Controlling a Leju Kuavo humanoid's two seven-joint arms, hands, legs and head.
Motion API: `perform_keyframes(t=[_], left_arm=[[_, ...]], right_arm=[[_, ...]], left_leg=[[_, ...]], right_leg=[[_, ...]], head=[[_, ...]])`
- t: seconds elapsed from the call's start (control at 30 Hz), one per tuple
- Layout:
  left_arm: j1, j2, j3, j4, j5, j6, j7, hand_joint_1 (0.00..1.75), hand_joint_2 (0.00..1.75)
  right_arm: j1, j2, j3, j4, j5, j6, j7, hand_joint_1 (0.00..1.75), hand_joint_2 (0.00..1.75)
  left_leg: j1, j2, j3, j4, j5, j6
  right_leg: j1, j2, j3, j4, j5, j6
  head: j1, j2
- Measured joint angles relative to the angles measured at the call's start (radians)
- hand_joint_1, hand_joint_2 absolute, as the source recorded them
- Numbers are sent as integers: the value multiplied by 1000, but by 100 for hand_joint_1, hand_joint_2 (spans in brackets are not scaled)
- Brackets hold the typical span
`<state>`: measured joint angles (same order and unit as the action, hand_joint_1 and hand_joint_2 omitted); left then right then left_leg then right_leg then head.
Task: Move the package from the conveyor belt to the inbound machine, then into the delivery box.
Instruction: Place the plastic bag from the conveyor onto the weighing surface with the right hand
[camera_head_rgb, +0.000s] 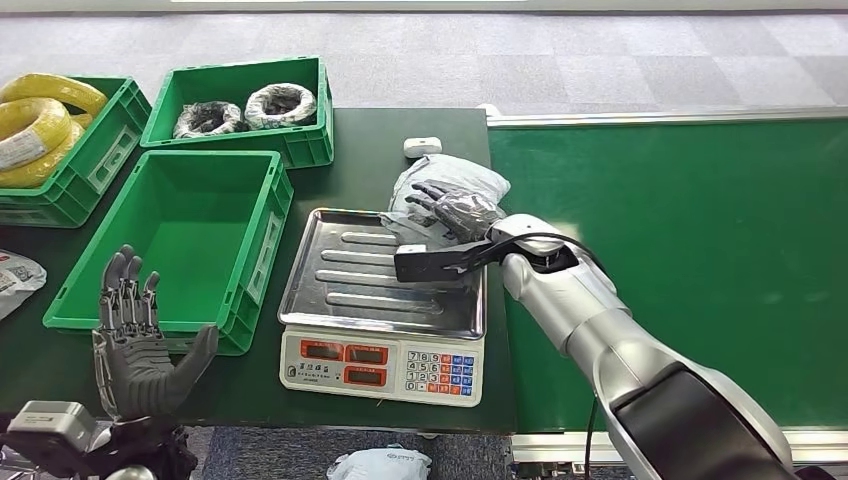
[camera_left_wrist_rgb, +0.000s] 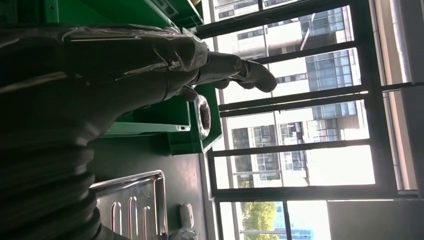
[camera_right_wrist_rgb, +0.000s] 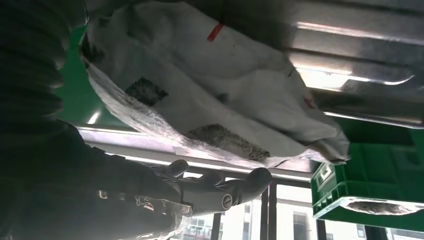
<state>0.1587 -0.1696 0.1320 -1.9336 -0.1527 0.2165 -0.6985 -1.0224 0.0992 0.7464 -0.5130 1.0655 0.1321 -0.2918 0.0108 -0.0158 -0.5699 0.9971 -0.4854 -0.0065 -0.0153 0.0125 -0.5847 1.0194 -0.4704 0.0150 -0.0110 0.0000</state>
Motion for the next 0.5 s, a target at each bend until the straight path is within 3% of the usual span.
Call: perform_keyframes(t=[0.07,0.1,0.13,0.3,0.5], left_arm=[[2,0,0,-4,-5,-8,0,0,175],[2,0,0,-5,-7,-12,0,0,175],[2,0,0,-6,-9,-15,0,0,175],[9,-1,0,-8,-15,-26,0,0,175],[19,-8,0,-15,-17,-29,0,0,175]], right_arm=[[15,-3,4,-18,-13,7,-10,146,175],[21,-4,6,-28,-20,8,-12,168,175],[27,-5,10,-38,-26,9,-14,175,175],[42,-11,25,-90,-51,13,-11,175,175],[41,11,45,-150,-32,-25,54,175,175]], left_leg=[[0,0,0,0,0,0],[0,0,0,0,0,0],[0,0,0,0,0,0],[0,0,0,0,0,0],[0,0,0,0,0,0]], right_leg=[[0,0,0,0,0,0],[0,0,0,0,0,0],[0,0,0,0,0,0],[0,0,0,0,0,0],[0,0,0,0,0,0]], head=[[0,0],[0,0],[0,0],[0,0],[0,0]])
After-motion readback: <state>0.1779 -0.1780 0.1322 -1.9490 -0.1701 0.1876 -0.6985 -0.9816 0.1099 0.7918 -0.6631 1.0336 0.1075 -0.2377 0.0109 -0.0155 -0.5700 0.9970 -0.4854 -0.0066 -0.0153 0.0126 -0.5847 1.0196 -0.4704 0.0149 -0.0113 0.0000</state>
